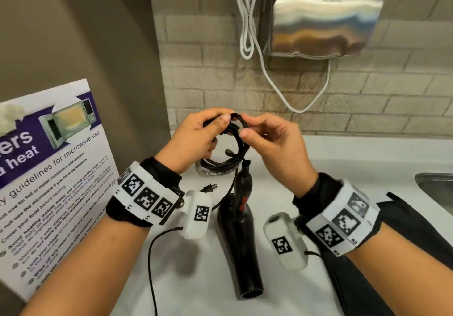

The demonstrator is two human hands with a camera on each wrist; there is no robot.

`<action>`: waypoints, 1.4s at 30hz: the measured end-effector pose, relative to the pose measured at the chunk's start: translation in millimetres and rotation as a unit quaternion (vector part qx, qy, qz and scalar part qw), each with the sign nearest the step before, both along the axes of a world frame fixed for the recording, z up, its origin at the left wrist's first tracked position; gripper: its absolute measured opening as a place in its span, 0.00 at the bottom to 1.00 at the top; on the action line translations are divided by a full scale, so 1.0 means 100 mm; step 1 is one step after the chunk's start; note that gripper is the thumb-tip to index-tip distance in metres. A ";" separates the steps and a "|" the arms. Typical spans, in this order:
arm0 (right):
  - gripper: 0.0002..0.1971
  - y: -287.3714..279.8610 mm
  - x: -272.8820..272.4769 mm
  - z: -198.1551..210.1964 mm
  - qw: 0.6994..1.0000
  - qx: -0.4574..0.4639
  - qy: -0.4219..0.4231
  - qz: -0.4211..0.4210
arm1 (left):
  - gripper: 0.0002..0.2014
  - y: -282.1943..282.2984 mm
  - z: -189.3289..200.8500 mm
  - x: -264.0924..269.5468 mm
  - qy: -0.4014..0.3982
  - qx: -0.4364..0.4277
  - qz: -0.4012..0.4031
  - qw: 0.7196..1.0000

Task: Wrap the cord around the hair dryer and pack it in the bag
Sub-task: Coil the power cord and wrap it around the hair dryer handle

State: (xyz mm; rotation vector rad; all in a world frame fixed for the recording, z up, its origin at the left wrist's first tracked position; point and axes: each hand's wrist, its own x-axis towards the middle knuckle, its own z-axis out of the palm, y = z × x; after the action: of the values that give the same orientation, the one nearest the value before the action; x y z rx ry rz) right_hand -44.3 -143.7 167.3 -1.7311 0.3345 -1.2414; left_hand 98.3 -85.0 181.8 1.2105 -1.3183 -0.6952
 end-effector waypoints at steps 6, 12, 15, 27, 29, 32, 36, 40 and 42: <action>0.17 -0.04 0.04 -0.07 1.000 0.004 0.007 0.011 | 0.10 0.02 -0.05 0.00 0.032 0.011 -0.047 0.998; 0.18 -0.11 0.11 -0.23 0.998 -0.048 0.021 0.045 | 0.08 0.06 -0.06 -0.05 0.027 0.017 -0.092 0.995; 0.19 -0.09 0.15 -0.31 0.997 -0.076 0.009 0.017 | 0.08 0.06 -0.08 -0.04 0.015 0.011 -0.084 0.996; 0.20 -0.26 0.14 -0.38 0.984 -0.132 0.112 0.050 | 0.09 0.07 -0.24 -0.05 0.005 0.005 -0.028 1.000; 0.19 -0.30 0.15 -0.36 0.981 -0.120 0.140 0.058 | 0.09 0.06 -0.21 -0.01 0.009 0.002 -0.026 1.000; 0.17 -0.36 0.15 -0.34 0.974 -0.073 0.191 0.096 | 0.09 0.06 -0.14 0.04 0.009 -0.006 -0.027 1.000; 0.26 -0.43 0.09 -0.30 0.957 -0.081 0.204 0.190 | 0.09 0.08 -0.11 0.07 0.026 -0.002 -0.035 0.999; 0.11 -0.53 0.02 -0.22 0.956 -0.062 0.218 0.185 | 0.10 0.10 -0.08 0.10 0.052 0.005 -0.026 0.998; 0.09 -0.56 -0.01 -0.18 0.949 -0.075 0.269 0.143 | 0.10 0.12 -0.07 0.12 0.059 0.009 -0.021 0.998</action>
State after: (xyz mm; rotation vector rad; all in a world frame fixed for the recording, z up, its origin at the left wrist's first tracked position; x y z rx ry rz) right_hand -44.8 -199.5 149.2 -2.1510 0.2944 -0.5827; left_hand 110.5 -73.3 174.8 1.1409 -1.2440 -0.7973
